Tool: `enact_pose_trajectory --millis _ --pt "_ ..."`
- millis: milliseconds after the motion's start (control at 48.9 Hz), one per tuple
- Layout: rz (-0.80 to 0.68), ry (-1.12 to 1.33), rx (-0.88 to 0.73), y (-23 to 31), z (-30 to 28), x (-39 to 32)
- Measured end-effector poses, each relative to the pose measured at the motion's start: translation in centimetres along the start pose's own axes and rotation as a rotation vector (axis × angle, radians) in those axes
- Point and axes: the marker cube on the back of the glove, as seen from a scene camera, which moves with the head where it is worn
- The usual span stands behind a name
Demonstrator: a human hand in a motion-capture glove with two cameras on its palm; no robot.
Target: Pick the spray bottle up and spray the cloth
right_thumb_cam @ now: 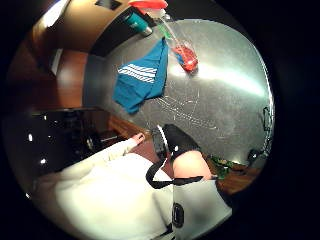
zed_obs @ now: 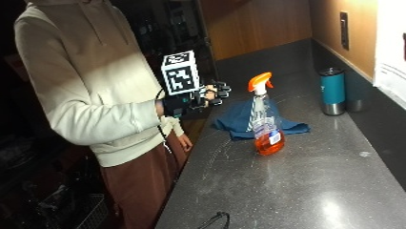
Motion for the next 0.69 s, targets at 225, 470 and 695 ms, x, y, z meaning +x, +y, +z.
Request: enact_pose_trajectory --millis 225,470,695 --pt "0.028 -0.095 0.078 -0.1 2.5 0.6" --pt "0.052 -0.347 0.257 -1.2 4.4 0.1" --pt "0.087 -0.567 0.383 -3.0 5.5 -0.6"
